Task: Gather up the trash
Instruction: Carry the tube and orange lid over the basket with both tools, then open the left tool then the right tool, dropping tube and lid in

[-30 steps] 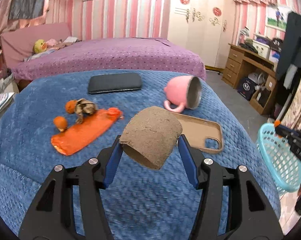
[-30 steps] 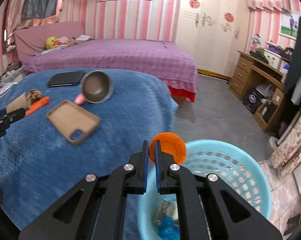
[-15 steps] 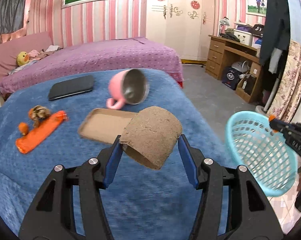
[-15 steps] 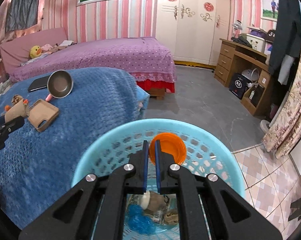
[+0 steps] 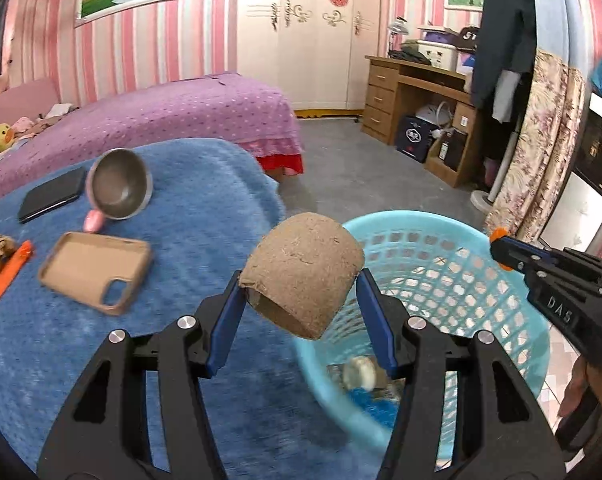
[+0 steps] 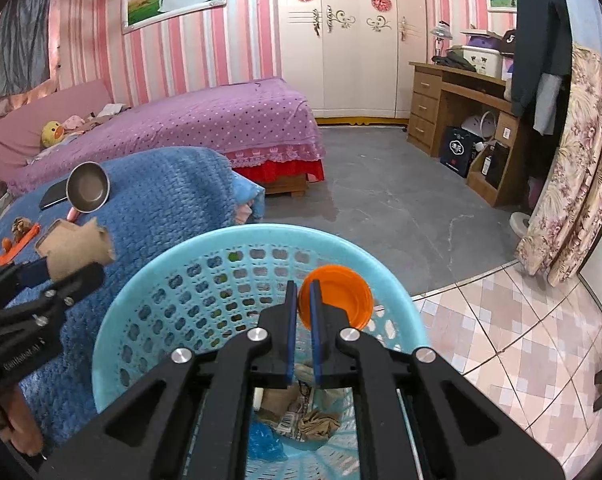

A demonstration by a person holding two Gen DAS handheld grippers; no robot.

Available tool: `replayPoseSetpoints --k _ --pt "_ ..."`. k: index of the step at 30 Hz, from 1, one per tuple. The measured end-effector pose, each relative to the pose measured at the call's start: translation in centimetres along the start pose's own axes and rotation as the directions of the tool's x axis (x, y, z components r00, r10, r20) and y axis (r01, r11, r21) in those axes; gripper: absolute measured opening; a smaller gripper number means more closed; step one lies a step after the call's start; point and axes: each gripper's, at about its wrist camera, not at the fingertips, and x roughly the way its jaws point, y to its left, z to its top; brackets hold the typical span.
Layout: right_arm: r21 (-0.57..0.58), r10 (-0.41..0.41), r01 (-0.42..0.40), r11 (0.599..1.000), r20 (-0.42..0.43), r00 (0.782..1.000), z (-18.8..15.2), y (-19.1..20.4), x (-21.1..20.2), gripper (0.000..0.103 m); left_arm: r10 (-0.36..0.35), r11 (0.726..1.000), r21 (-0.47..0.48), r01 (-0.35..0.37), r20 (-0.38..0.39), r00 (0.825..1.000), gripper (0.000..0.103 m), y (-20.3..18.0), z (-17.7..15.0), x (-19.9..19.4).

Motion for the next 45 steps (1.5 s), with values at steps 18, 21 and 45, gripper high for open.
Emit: replayPoseSetpoints --k 18,21,45 --pt "0.067 0.007 -0.009 0.998 0.026 1.0 -0.4 -1.5 -0.3 0.006 0.067 0.998 -0.017 -0.067 0.031 0.997 0.095 1.3 1.8 -0.4" --pt "0.061 0.02 -0.021 0.998 0.024 1.0 -0.2 -0.7 -0.1 0.006 0.102 0.995 -0.026 -0.101 0.043 0.994 0.096 2.9 1.8 -1.1" --pt "0.018 -0.037 0.036 0.999 0.079 0.996 2.1 9.5 -0.7 0.096 0.312 0.943 -0.138 -0.302 0.057 0.948 0.097 20.4 0.7 -8.8"
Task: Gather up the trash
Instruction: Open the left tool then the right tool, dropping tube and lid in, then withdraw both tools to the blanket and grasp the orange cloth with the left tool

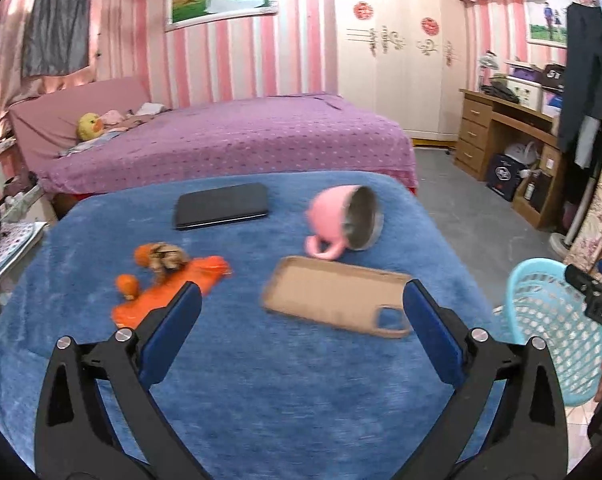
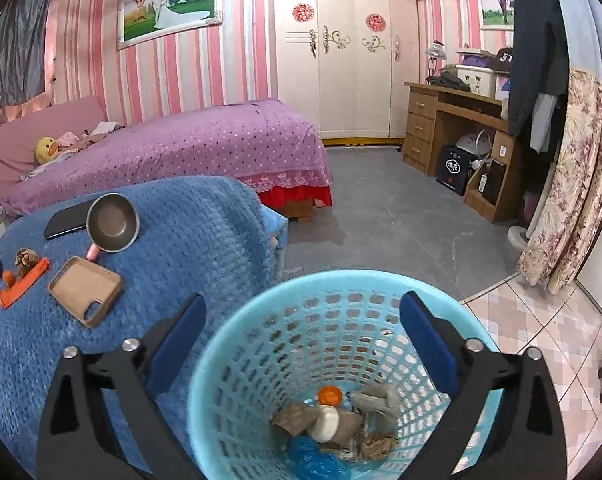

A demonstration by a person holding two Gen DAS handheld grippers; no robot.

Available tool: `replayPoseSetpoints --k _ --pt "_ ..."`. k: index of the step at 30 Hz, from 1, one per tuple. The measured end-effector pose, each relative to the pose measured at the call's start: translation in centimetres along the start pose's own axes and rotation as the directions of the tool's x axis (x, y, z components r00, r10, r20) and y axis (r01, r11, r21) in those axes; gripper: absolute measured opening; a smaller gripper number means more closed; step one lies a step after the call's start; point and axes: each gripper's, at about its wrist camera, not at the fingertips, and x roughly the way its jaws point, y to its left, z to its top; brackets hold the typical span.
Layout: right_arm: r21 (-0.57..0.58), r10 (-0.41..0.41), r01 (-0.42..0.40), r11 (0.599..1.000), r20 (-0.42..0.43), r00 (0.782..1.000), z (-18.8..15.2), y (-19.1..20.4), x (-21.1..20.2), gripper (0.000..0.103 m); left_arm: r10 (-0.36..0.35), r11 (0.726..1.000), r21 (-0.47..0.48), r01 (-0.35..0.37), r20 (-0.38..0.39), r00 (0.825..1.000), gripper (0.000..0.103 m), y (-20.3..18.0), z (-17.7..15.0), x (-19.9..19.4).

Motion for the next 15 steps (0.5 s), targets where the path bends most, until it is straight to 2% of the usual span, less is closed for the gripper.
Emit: replayPoseSetpoints --k 8,15 --pt "-0.007 0.045 -0.045 0.999 0.011 0.999 0.4 4.7 0.4 0.098 0.072 0.996 -0.055 -0.072 -0.006 0.997 0.097 6.5 -0.9 1.3" --pt "-0.066 0.084 -0.083 0.994 0.014 0.996 -0.1 10.1 1.0 0.098 0.123 0.988 -0.088 -0.126 -0.036 0.992 0.097 10.5 -1.8 3.3"
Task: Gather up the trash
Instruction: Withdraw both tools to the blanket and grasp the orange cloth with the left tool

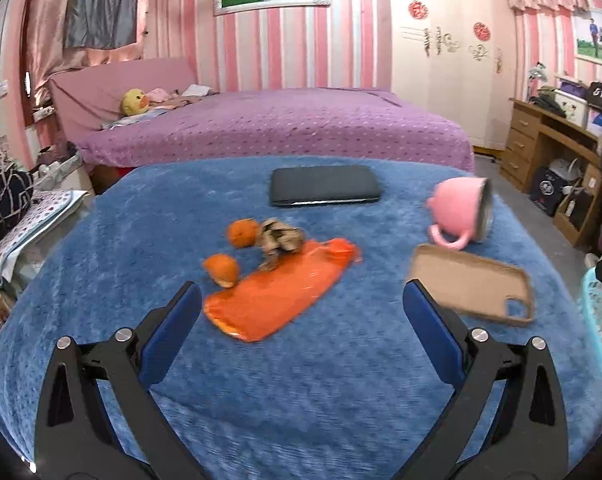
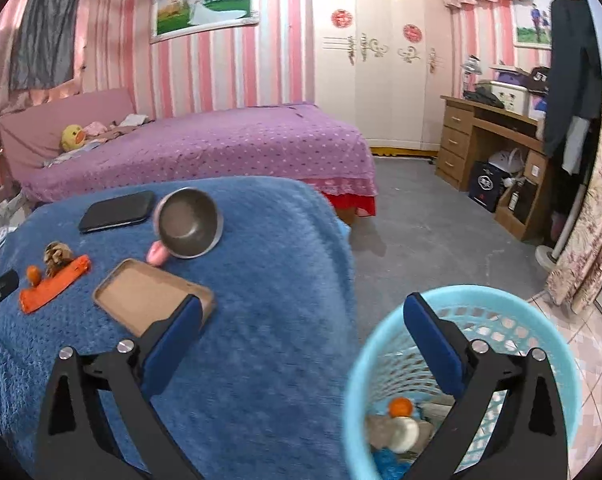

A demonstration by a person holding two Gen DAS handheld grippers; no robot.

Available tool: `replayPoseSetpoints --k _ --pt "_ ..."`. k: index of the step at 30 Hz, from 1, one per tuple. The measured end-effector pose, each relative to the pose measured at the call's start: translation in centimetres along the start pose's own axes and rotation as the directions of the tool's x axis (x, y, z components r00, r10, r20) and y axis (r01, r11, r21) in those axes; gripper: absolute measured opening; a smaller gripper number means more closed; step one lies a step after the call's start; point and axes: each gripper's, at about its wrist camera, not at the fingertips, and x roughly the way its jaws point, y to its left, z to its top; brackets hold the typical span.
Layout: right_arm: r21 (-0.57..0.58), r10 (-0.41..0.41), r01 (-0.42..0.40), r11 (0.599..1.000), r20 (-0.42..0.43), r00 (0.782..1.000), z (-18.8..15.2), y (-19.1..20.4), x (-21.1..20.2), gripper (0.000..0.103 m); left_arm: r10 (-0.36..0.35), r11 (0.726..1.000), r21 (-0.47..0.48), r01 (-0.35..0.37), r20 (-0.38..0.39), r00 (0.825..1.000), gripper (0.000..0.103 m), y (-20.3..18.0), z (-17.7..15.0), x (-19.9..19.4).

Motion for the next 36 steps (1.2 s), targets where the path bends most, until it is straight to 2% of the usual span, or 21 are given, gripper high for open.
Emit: replayPoseSetpoints --k 10,15,19,28,30,31,33,34,35,36 --pt "-0.012 0.07 -0.07 0.997 -0.005 0.998 0.5 4.7 1.7 0.098 0.035 0.999 -0.035 -0.037 -0.064 0.997 0.097 4.3 -1.2 2.6" --pt "-0.028 0.088 -0.088 0.996 -0.003 0.996 0.5 6.2 2.2 0.098 0.005 0.99 -0.141 -0.022 -0.12 0.993 0.097 7.2 -1.4 4.0" --pt "-0.043 0.083 -0.083 0.996 -0.003 0.997 0.7 6.8 2.4 0.098 0.006 0.984 -0.177 -0.031 -0.143 0.99 0.097 8.3 -1.5 4.8" --pt "-0.052 0.063 -0.064 0.997 -0.028 0.998 1.1 6.4 3.4 0.098 0.022 0.992 -0.115 -0.052 -0.248 0.969 0.097 7.4 -1.0 8.6" --pt "-0.052 0.063 -0.065 0.997 -0.041 0.997 1.1 6.4 3.8 0.098 -0.007 0.994 -0.103 -0.027 -0.314 0.949 0.094 7.2 -1.1 10.1" --pt "-0.05 0.062 -0.064 0.997 -0.044 0.997 1.0 6.4 3.9 0.098 -0.002 0.995 -0.098 -0.031 -0.321 0.947 0.093 7.1 -1.1 10.2" --pt "-0.05 0.056 -0.059 0.997 -0.052 0.997 0.9 6.5 4.2 0.098 -0.017 0.996 -0.088 -0.012 -0.311 0.95 0.086 6.8 -1.0 10.2" --pt "-0.051 0.053 -0.055 0.997 -0.054 0.997 0.9 6.6 4.3 0.098 -0.013 0.997 -0.079 -0.012 -0.309 0.951 0.08 6.7 -1.0 10.2" --pt "-0.053 0.049 -0.052 0.997 -0.056 0.997 0.8 6.7 4.3 0.098 -0.022 0.998 -0.066 0.002 -0.299 0.954 0.064 6.4 -0.9 10.0" --pt "-0.057 0.049 -0.052 0.997 -0.058 0.997 0.7 6.8 4.3 0.098 -0.028 0.999 -0.05 0.014 -0.291 0.956 0.06 6.1 -0.9 9.8"
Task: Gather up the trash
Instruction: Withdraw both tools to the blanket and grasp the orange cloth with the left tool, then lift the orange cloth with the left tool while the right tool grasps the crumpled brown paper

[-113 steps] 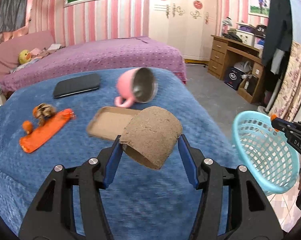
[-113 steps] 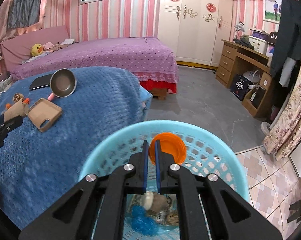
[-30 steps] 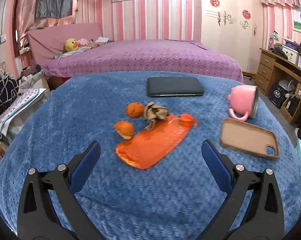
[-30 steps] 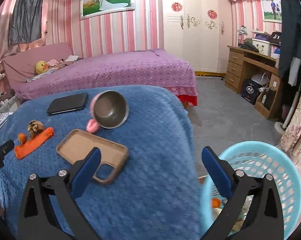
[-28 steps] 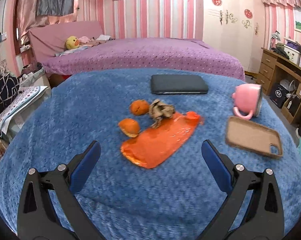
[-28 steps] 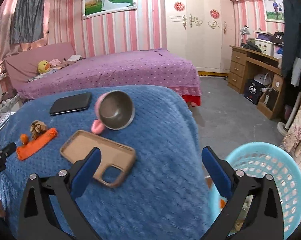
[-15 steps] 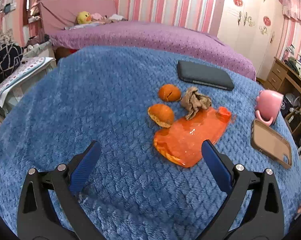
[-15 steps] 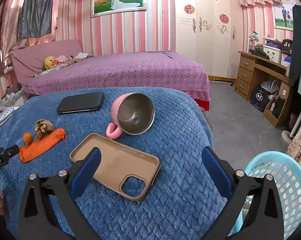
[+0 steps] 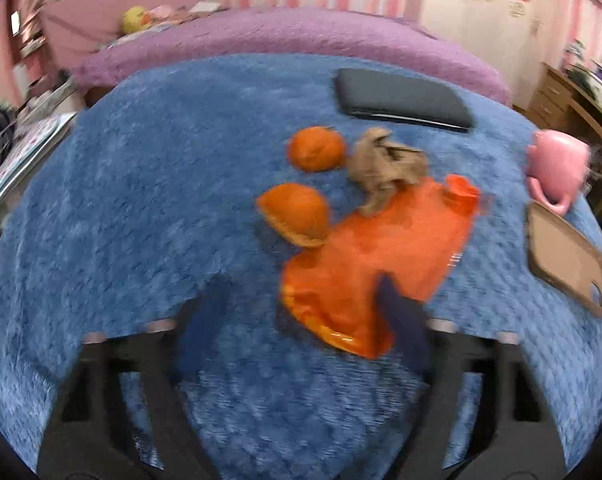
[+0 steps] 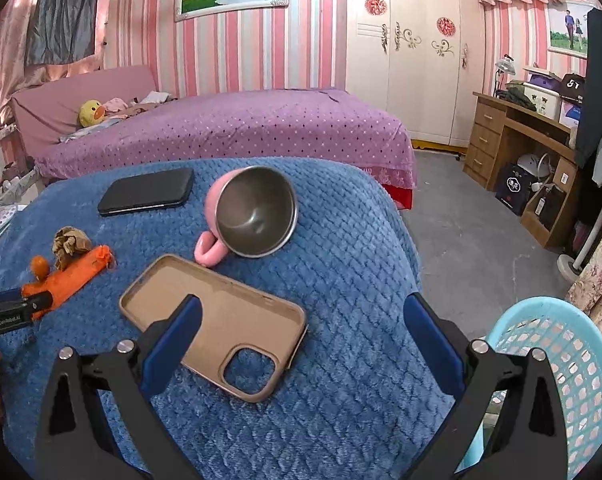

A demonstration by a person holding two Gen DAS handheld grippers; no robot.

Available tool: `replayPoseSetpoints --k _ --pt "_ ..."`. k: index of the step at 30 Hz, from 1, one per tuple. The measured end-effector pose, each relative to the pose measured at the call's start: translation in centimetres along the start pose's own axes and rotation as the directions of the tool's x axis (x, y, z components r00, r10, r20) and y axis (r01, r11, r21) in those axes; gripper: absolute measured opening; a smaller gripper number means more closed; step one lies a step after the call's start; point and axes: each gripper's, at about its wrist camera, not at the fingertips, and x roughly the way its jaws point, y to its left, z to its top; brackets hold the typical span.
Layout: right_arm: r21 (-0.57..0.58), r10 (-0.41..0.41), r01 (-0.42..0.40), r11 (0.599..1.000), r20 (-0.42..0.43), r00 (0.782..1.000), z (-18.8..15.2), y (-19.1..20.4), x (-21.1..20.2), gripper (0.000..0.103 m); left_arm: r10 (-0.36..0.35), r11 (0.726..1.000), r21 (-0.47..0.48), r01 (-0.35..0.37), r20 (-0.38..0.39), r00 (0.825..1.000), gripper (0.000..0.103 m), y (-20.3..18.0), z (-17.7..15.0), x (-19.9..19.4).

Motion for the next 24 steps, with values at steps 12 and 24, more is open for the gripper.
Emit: replayPoseSetpoints --k 12,24 --pt "-0.039 0.026 -0.025 0.999 0.014 1.0 -0.7 2.8 -1.0 0.098 -0.117 0.993 -0.009 0.118 0.069 0.991 0.006 1.4 -0.3 -3.6" --pt "-0.129 0.123 -0.115 0.985 0.051 0.991 1.0 9.7 -2.3 0.098 -0.164 0.981 -0.059 0.187 0.276 0.947 0.004 8.1 0.7 -11.3"
